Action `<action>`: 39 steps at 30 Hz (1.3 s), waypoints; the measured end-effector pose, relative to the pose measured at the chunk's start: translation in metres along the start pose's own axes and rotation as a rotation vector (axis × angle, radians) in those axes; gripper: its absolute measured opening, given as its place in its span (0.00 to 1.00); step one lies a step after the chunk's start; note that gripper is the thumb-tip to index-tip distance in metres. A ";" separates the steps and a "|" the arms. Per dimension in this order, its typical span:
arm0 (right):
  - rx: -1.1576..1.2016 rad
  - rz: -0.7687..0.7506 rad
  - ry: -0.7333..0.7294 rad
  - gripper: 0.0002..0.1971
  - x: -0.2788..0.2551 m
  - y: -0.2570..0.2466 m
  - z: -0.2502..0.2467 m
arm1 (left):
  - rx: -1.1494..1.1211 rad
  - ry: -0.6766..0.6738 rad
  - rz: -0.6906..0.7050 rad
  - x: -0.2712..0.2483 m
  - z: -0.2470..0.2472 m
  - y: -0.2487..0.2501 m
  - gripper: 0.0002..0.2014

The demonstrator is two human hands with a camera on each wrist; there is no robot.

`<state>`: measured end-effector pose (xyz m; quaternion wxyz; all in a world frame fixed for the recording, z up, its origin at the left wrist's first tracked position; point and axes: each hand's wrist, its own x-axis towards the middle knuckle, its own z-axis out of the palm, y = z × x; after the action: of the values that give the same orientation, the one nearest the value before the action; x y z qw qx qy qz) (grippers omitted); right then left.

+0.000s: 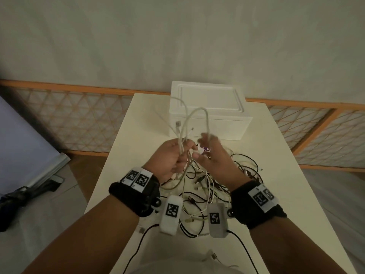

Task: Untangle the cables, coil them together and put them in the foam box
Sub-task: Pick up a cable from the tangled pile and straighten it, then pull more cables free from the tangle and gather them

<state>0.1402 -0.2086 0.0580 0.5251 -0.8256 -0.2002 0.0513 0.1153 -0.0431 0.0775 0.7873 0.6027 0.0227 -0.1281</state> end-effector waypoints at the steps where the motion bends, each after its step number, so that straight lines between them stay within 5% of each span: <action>1: -0.069 -0.025 -0.084 0.24 -0.002 0.007 0.006 | -0.070 -0.022 0.012 0.001 0.000 0.005 0.14; 6: -0.171 -0.084 -0.151 0.05 0.004 0.012 0.029 | -0.099 -0.093 -0.024 0.000 -0.004 0.016 0.12; 14: 0.093 -0.048 -0.037 0.09 0.021 -0.006 0.014 | -0.121 0.085 0.020 -0.003 -0.030 0.007 0.13; 18: 0.140 -0.053 0.136 0.07 0.024 -0.021 -0.002 | 0.105 0.208 -0.001 0.004 -0.036 -0.008 0.06; 22: 0.264 -0.138 0.096 0.08 0.025 -0.047 -0.006 | 0.390 0.022 -0.020 0.009 -0.018 -0.027 0.11; 24: 0.268 -0.179 0.080 0.09 0.024 -0.058 -0.002 | 0.395 -0.077 0.000 0.009 -0.001 -0.029 0.06; 27: 0.237 -0.245 0.172 0.09 0.024 -0.066 -0.006 | 0.558 -0.081 -0.003 0.022 0.003 -0.037 0.08; 30: 0.104 -0.324 0.381 0.10 0.024 -0.070 -0.032 | 1.017 -0.086 -0.125 0.040 -0.021 -0.050 0.10; 32: -0.145 -0.399 0.413 0.10 0.023 -0.073 -0.052 | 1.130 0.036 -0.175 0.044 -0.043 -0.055 0.12; 35: -0.526 -0.310 0.351 0.09 0.020 -0.071 -0.068 | 0.982 0.226 -0.154 0.051 -0.067 -0.052 0.12; 39: -0.724 -0.129 0.481 0.08 0.007 -0.052 -0.096 | 0.546 0.429 -0.087 0.043 -0.082 -0.033 0.14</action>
<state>0.1606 -0.2675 0.1480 0.2355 -0.9306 -0.1286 -0.2489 0.1587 0.0199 0.0163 0.5681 0.8027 0.1783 -0.0336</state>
